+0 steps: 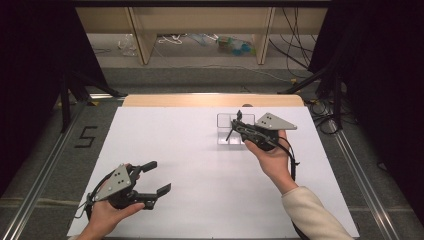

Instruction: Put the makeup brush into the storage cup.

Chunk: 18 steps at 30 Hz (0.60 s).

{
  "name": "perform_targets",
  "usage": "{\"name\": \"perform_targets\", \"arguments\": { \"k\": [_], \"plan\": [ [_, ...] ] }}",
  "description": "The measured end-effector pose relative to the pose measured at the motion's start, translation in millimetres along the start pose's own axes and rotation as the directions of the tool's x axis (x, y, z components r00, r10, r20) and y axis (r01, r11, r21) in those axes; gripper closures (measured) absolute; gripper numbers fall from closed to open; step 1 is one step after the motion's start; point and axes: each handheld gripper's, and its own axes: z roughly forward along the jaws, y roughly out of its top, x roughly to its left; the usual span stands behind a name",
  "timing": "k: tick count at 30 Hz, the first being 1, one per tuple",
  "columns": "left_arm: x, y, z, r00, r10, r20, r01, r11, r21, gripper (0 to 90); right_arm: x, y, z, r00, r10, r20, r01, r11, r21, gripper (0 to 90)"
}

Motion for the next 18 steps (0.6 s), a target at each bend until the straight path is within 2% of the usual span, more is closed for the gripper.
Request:
{"name": "perform_targets", "arguments": {
  "k": [4,8,10,11,13,18],
  "plan": [
    [0.0,-0.1,0.1,1.0,0.001,0.001,-0.001,1.0,0.001,17.3,-0.8,1.2,1.4,1.0,-0.003,-0.002,0.003,1.0,-0.016,85.4],
    [0.0,0.0,-0.1,1.0,0.0,0.0,0.0,1.0,0.0,17.3,0.3,2.8,1.0,0.9999,0.016,-0.007,-0.016,1.0,0.005,85.4],
    [-0.1,-0.1,-0.1,1.0,-0.003,-0.001,0.003,1.0,0.0,17.4,-0.9,3.8,2.0,1.0,0.0,-0.003,0.0,1.0,-0.009,85.4],
    [0.0,-0.1,0.0,1.0,0.0,0.001,0.0,1.0,0.0,17.4,0.4,4.3,1.9,0.9998,0.018,-0.008,-0.018,1.0,0.0,85.4],
    [0.0,-0.1,0.0,1.0,0.0,0.001,0.0,1.0,0.0,17.3,-1.1,5.0,2.8,1.0,-0.004,0.004,0.004,1.0,-0.018,85.4],
    [0.0,-0.1,0.0,1.0,0.0,0.002,0.0,1.0,0.001,17.4,-1.6,6.4,3.2,1.0,-0.002,0.002,0.002,1.0,-0.01,85.4]
  ]
}}
